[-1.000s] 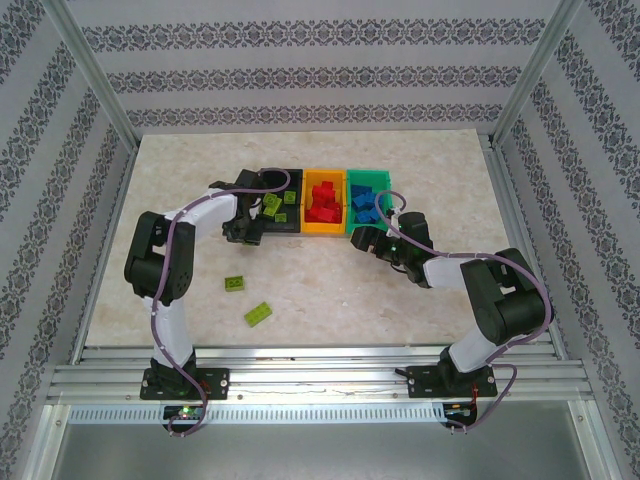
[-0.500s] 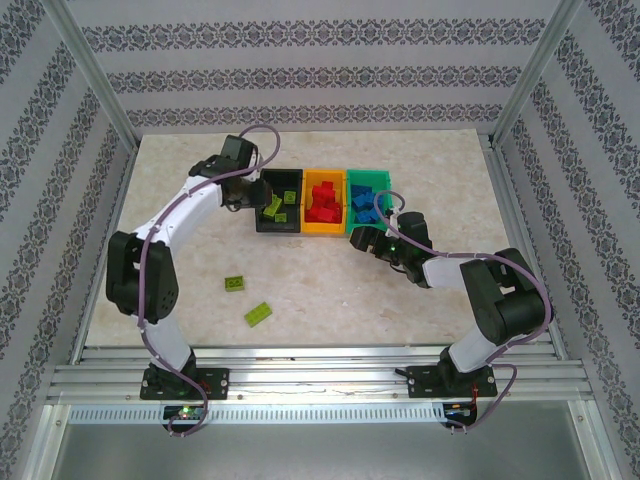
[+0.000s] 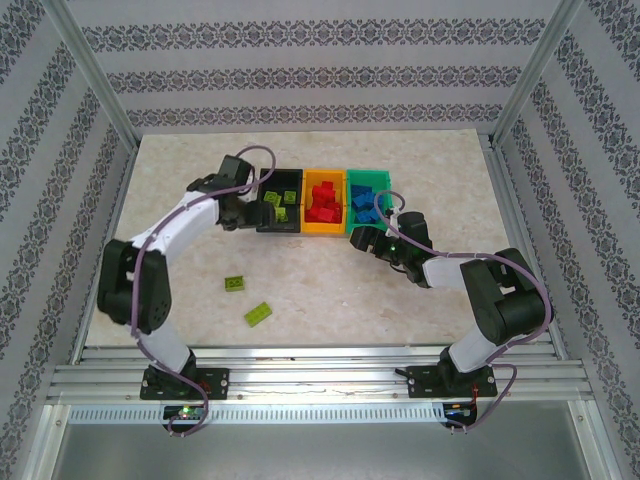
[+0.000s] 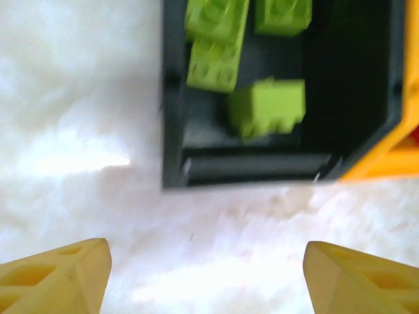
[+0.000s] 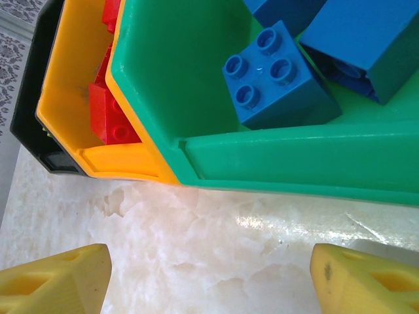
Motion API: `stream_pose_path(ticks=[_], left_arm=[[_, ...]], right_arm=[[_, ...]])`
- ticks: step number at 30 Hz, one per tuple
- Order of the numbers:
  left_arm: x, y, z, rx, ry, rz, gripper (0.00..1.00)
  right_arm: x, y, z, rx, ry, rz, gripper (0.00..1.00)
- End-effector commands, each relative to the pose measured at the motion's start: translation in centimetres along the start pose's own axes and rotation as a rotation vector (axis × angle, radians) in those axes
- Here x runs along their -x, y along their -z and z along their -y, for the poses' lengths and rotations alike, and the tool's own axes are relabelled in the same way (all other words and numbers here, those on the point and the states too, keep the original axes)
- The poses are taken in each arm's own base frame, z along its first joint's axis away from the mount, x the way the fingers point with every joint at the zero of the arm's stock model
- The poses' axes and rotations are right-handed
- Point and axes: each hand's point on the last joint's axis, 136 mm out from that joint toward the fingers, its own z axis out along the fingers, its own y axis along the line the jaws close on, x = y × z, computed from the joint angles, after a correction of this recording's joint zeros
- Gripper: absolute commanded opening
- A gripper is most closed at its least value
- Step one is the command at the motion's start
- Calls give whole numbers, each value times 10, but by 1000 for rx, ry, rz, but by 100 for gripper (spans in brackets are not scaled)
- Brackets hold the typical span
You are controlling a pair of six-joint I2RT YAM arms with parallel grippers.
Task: Sort the legos into containers by color
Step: Pick up the lego from the bottom-left of the table.
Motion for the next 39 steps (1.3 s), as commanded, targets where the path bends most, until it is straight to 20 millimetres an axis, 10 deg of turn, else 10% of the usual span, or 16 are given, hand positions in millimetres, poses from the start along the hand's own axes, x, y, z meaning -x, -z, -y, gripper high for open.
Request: stream_pose_path(ticks=[1, 9, 19, 27, 39], left_arm=[[-49, 15, -24, 79, 21, -76, 78], [-136, 13, -60, 170, 124, -208, 87], [-153, -19, -63, 166, 142, -289, 81], [-147, -25, -57, 141, 131, -297, 41], [-59, 4, -14, 5, 95, -94, 39]], right_arm=[[8, 0, -10, 31, 10, 15, 80], [4, -3, -14, 41, 14, 5, 80], [4, 0, -16, 28, 38, 13, 80], [6, 1, -15, 21, 43, 16, 80], [2, -4, -18, 39, 33, -2, 80]])
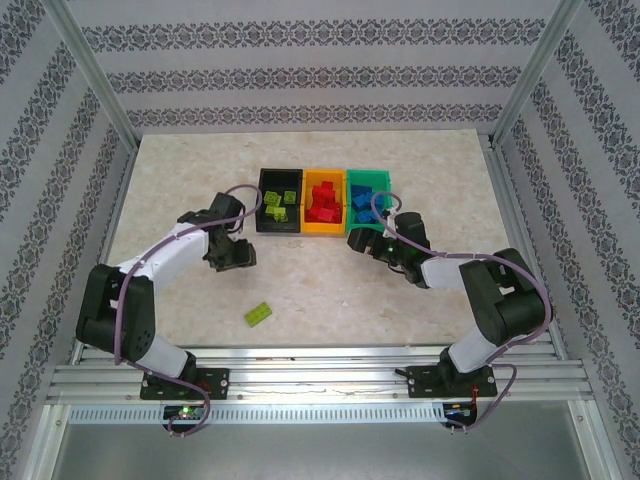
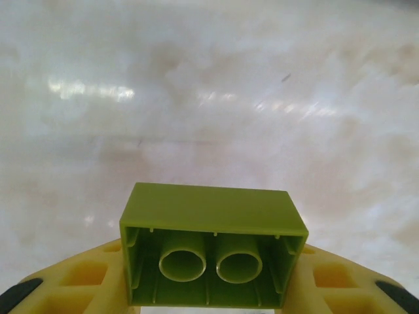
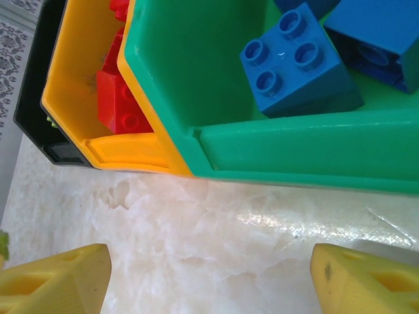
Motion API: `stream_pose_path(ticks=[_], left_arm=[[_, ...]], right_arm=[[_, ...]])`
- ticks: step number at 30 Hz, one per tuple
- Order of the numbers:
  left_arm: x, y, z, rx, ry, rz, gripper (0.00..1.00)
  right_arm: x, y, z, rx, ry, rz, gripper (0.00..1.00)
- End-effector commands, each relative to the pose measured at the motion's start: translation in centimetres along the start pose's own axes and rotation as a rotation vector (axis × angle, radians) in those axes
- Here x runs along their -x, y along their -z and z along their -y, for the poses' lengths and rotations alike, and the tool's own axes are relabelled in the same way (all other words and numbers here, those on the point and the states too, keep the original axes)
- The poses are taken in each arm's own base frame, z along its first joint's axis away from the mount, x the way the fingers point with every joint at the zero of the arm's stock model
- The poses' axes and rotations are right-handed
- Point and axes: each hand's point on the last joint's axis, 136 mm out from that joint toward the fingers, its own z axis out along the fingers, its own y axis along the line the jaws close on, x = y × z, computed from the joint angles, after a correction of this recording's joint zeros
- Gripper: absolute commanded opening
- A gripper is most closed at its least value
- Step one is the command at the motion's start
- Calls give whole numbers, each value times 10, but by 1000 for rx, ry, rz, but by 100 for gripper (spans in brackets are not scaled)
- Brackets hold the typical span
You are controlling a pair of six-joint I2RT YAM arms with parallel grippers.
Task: Sort the legos into containers by color
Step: Pick up the lego from the bottom-left of the table, then place the lego in the container, then pick up the lego from the middle-left of the table.
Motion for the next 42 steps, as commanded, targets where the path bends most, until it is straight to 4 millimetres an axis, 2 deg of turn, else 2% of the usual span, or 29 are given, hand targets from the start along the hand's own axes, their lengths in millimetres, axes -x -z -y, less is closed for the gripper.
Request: stream_pose_path(ticks=[1, 6, 13, 14, 16, 19, 22, 25, 29, 32, 36, 39, 42], left_arm=[[33, 12, 25, -66, -40, 59, 40], [84, 11, 57, -114, -96, 82, 40], [145, -1, 79, -80, -167, 88, 45], [152, -2, 82, -74, -169, 89, 49], [158, -3, 87, -73, -168, 79, 65], [153, 0, 97, -54, -200, 102, 76], [138, 4, 95, -22, -227, 110, 81], [107, 9, 87, -11, -237, 82, 79], [53, 20, 72, -12, -241, 66, 77], [4, 29, 60, -5, -261, 55, 77], [-64, 30, 48, -30, -293, 26, 75], [-102, 24, 33, -40, -282, -10, 74], [-127, 17, 23, -51, -264, -24, 73]], right_arm=[[6, -2, -13, 30, 23, 14, 80], [7, -2, -13, 28, 26, 15, 80], [8, -1, -12, 20, 35, 16, 80], [8, -1, -12, 19, 35, 15, 80], [8, -1, -12, 18, 36, 13, 80], [9, -1, -11, 16, 36, 13, 80], [9, -1, -11, 17, 34, 11, 80], [8, -2, -11, 20, 31, 8, 80], [7, -4, -11, 24, 25, 3, 80], [5, -6, -11, 27, 21, -5, 80], [3, -9, -12, 32, 19, -14, 80], [2, -11, -14, 36, 20, -20, 80], [-1, -12, -16, 39, 22, -27, 80]])
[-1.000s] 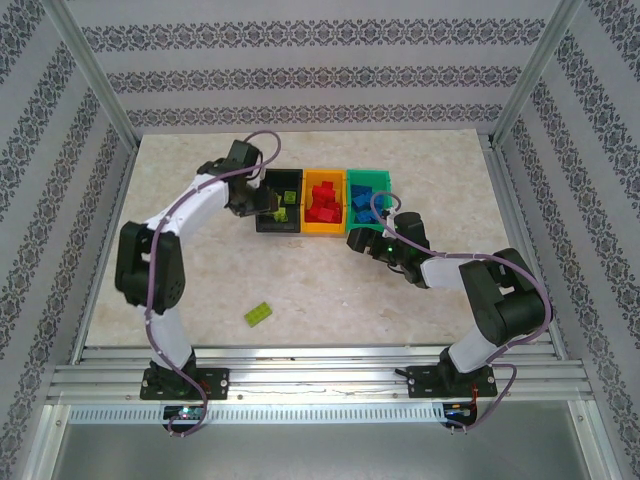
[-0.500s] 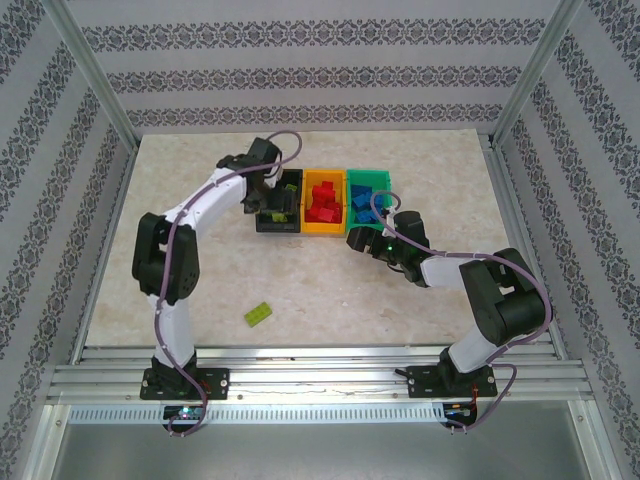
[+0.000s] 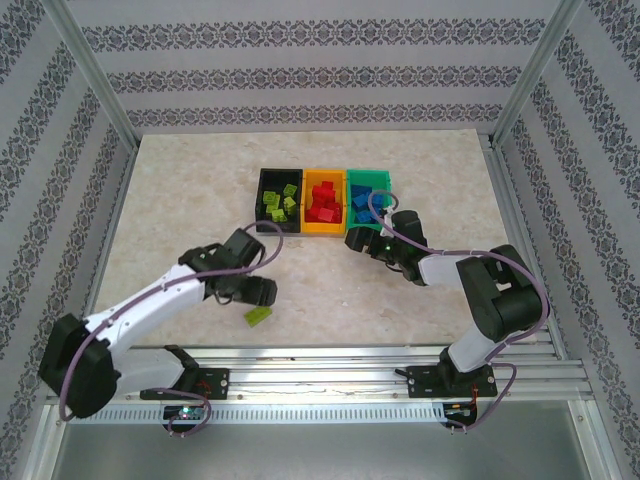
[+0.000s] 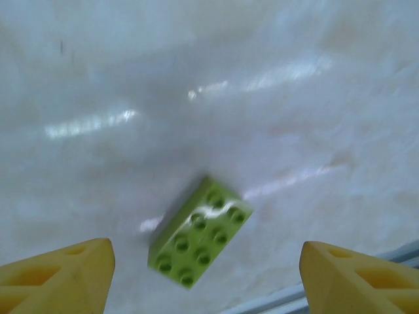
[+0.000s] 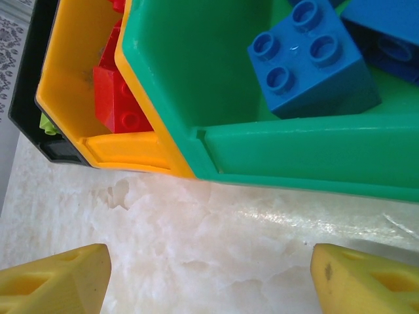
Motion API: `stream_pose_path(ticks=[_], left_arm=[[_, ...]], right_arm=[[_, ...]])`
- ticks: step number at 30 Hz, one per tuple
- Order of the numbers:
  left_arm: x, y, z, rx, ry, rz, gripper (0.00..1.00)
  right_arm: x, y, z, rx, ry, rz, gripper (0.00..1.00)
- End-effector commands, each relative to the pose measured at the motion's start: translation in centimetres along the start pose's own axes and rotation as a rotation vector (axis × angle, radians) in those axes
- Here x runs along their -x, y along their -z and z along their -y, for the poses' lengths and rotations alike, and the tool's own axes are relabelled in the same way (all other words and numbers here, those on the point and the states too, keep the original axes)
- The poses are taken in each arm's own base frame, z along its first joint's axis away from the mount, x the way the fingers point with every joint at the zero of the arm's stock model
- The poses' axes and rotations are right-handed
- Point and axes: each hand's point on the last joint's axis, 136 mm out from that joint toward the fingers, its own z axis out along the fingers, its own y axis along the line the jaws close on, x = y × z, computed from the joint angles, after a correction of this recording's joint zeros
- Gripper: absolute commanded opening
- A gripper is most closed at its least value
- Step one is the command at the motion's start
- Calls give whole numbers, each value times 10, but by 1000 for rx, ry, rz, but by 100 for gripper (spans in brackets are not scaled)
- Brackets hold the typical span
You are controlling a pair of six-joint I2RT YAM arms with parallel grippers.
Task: Sort the legos into containers by color
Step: Pick up the lego from the middle-left of the table.
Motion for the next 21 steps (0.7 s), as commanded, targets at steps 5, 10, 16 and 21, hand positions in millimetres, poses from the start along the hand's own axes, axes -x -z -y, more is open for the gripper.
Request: stream_pose_path(ticks=[5, 10, 16, 21], left_arm=[[-23, -22, 4, -17, 74, -4, 73], [-26, -45, 5, 5, 53, -70, 73], [-29, -61, -3, 111, -2, -154, 69], [-34, -66, -1, 160, -32, -184, 51]], right_arm=[[3, -5, -15, 39, 29, -3, 80], [4, -3, -15, 36, 35, 2, 80], [4, -1, -16, 35, 40, 6, 80], [4, -1, -16, 35, 39, 4, 80]])
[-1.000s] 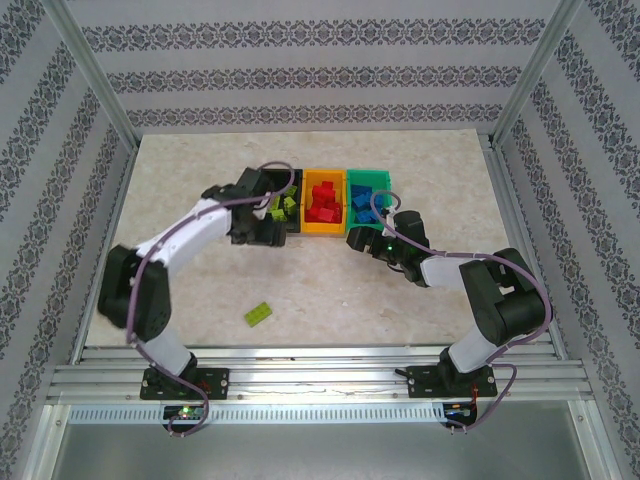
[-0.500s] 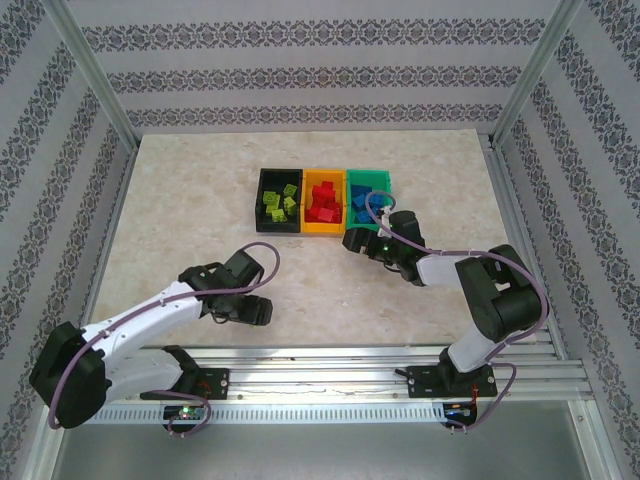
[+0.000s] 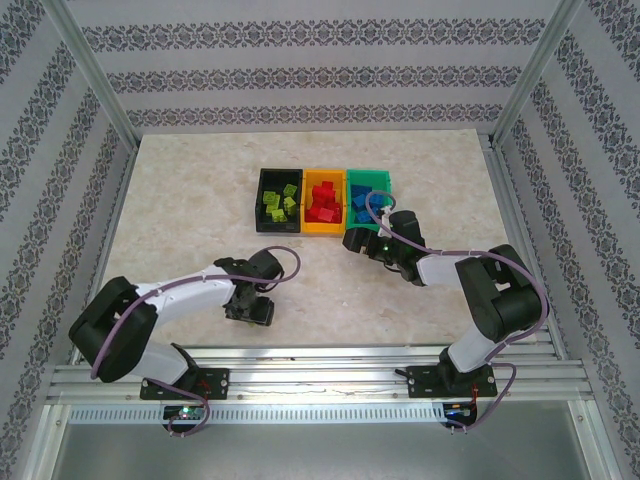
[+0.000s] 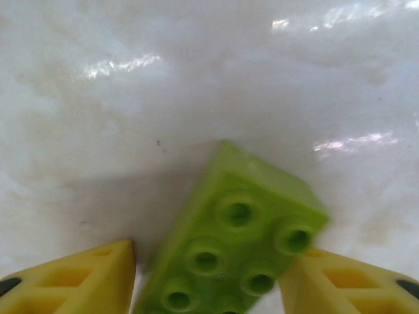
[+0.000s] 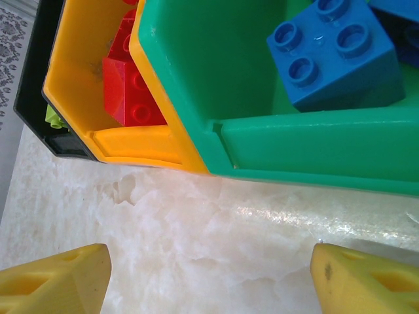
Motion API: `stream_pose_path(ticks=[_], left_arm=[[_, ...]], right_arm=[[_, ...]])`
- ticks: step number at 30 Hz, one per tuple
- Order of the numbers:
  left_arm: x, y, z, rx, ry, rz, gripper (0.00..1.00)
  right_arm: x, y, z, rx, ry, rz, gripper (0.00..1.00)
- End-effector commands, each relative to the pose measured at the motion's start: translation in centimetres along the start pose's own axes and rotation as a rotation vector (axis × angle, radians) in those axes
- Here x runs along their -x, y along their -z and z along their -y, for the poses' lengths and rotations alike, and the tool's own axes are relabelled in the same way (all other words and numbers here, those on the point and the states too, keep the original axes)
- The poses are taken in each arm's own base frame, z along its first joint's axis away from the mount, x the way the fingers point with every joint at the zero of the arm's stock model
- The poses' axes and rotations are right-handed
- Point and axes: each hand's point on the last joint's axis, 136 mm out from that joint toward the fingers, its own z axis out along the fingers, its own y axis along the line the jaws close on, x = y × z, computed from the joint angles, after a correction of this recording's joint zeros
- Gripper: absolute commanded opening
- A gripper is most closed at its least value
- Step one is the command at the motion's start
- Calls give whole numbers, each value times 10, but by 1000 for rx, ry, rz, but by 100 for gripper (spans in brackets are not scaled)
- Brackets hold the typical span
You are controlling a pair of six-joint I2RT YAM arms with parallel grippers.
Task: Sort the legos into containers by color
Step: Pick up the lego from the middle-left of the table, then place the lego in the container.
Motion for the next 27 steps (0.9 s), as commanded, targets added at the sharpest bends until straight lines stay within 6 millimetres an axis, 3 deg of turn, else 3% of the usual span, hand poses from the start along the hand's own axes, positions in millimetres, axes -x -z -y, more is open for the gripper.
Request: stream_pose_path(ticks=[1, 5, 10, 20, 27], left_arm=[[5, -3, 12, -13, -27, 16, 47], [11, -1, 20, -52, -7, 51, 27], [34, 18, 33, -129, 48, 164, 12], [120, 73, 41, -293, 118, 330, 9], [194, 114, 34, -307, 98, 424, 9]], right_arm=[[6, -1, -12, 28, 32, 9, 80], [5, -2, -12, 30, 31, 6, 80], [4, -3, -12, 30, 30, 2, 80], [5, -1, -13, 30, 32, 4, 80], [5, 1, -13, 29, 36, 7, 80]])
